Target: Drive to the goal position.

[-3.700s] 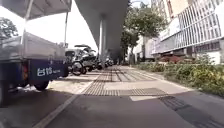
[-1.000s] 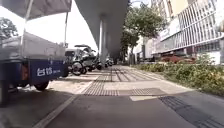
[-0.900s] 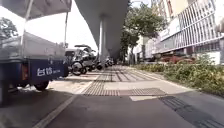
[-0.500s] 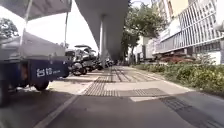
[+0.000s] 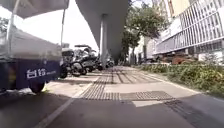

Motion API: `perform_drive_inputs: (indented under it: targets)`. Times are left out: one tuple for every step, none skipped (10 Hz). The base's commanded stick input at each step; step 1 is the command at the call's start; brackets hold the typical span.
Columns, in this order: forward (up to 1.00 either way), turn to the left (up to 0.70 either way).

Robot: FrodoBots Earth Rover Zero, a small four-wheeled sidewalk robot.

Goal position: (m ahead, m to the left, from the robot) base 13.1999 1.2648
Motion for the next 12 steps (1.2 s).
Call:
perform_drive_inputs:
  targets:
    - [0.0, 0.01]
    - [0.0, 0.02]
    - [0.0, 0.03]
    - [0.0, 0.02]
    - [0.0, 0.03]
    - [0.0, 0.03]
    - [0.0, 0.03]
    - [0.0, 0.03]
    - [0.0, 0.03]
    - [0.0, 0.03]
    - [0.0, 0.03]
    - [0.0, 0.03]
